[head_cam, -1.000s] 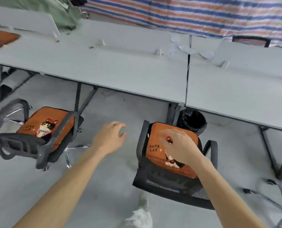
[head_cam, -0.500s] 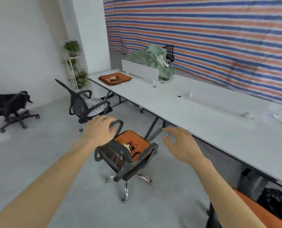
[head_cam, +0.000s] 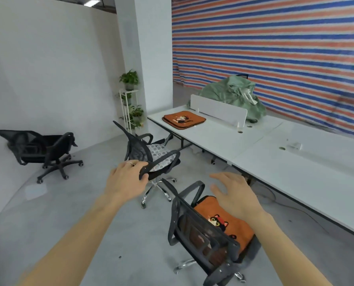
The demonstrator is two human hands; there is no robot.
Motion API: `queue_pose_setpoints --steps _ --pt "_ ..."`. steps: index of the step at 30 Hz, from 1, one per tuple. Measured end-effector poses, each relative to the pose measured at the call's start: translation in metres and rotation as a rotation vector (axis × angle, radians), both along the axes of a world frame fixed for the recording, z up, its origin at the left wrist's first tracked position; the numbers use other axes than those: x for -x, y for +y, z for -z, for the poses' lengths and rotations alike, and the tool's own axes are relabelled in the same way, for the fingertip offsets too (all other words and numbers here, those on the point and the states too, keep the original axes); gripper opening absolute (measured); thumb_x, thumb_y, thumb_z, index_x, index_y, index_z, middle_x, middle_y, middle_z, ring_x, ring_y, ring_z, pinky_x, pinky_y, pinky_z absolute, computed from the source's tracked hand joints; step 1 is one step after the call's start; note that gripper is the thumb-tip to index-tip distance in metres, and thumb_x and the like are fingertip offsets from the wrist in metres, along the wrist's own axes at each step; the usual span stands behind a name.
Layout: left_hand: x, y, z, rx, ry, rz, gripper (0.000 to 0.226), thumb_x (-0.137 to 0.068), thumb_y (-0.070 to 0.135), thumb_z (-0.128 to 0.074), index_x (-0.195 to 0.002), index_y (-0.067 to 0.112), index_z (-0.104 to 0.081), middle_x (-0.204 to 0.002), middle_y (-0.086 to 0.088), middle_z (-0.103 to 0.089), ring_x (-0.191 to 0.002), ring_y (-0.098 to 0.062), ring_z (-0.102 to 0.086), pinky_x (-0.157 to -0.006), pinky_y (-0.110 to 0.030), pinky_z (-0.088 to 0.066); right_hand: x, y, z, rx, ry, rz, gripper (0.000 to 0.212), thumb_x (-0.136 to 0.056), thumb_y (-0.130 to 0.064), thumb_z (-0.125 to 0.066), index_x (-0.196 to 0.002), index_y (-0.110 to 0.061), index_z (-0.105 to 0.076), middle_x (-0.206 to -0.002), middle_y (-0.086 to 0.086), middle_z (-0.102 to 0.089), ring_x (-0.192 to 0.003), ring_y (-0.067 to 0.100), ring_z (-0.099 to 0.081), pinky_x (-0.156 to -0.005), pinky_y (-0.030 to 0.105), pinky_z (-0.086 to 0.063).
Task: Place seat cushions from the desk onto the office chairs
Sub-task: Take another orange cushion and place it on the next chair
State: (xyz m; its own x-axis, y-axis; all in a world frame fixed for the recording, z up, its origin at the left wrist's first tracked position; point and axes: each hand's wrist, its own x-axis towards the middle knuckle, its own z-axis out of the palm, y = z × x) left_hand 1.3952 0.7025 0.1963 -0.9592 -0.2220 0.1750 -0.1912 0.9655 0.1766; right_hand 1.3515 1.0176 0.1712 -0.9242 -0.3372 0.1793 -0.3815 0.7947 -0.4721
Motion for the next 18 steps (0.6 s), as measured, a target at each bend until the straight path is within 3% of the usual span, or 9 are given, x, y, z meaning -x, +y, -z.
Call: queue_pose_setpoints --steps 8,18 --pt "0.128 -0.1 0.018 0.002 0.0 0.034 0.044 -0.097 0.04 -0.047 -0.141 0.035 -0.048 -0.147 0.005 -0.049 -0.132 -0.026 -0.044 -0.106 -0.043 -0.038 0.117 -0.106 0.027 -0.01 0.017 0.042 0.041 -0.102 -0.046 -0.043 -0.142 -0.039 -0.048 -0.149 -0.01 -0.045 -0.143 0.022 -0.028 -0.115 0.045 -0.032" --pt "0.319 -0.195 0.065 0.012 -0.12 0.099 0.046 -0.097 0.038 -0.048 -0.142 0.033 -0.049 -0.147 0.005 -0.048 -0.134 -0.025 -0.043 -0.109 -0.042 -0.035 0.301 -0.227 0.094 0.005 -0.229 0.073 0.04 -0.101 -0.047 -0.045 -0.141 -0.042 -0.048 -0.146 -0.01 -0.047 -0.14 0.025 -0.031 -0.113 0.044 -0.034"
